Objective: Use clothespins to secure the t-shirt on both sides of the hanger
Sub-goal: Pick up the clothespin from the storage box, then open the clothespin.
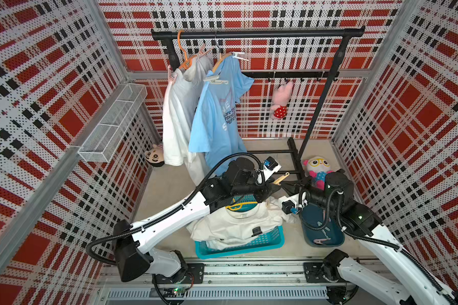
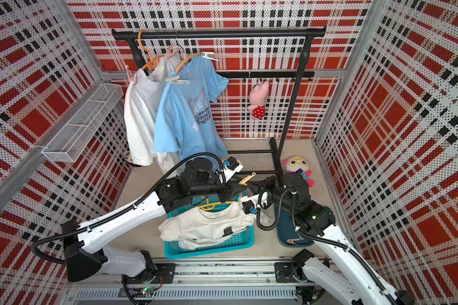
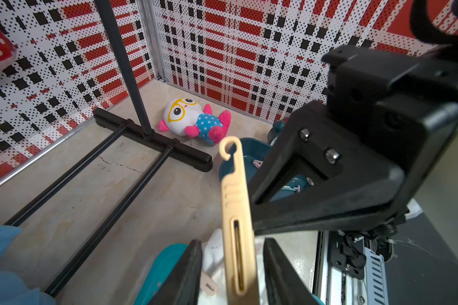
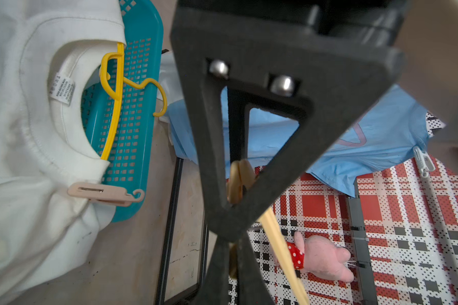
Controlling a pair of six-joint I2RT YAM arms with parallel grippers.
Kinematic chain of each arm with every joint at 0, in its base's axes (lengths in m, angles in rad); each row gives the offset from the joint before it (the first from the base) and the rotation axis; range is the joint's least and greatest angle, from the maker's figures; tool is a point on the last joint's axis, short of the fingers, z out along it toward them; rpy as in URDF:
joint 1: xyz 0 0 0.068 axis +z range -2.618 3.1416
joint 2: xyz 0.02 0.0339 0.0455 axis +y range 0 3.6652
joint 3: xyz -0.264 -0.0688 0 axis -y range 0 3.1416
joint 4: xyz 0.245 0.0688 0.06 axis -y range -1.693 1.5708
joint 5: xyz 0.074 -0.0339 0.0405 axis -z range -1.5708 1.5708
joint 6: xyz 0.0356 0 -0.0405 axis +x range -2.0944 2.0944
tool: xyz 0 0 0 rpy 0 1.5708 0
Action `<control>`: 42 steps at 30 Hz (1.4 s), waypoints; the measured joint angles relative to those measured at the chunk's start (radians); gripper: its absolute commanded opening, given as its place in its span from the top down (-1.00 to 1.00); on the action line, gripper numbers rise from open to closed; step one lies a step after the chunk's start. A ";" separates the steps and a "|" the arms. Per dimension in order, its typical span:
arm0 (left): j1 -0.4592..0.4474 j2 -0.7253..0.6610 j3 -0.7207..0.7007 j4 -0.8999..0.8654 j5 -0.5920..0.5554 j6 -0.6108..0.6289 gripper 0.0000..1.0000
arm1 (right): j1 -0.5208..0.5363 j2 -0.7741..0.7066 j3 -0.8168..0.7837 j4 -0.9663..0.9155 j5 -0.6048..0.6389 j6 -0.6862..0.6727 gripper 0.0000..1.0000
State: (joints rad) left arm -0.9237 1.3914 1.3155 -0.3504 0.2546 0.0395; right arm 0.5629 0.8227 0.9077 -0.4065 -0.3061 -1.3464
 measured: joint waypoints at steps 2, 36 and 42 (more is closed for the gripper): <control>0.003 -0.001 0.000 -0.006 0.000 0.002 0.26 | 0.000 0.001 -0.001 -0.002 0.002 -0.004 1.00; 0.100 -0.297 -0.287 0.191 -0.200 0.039 1.00 | 0.000 -0.156 -0.251 0.531 0.135 0.956 -1.00; 0.091 -0.434 -0.425 0.401 -0.322 0.151 1.00 | 0.000 -0.055 -0.276 0.871 0.131 1.695 -0.83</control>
State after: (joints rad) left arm -0.8330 0.9573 0.8909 0.0509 -0.0669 0.1909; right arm 0.5629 0.7681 0.6319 0.4644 -0.1749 0.3489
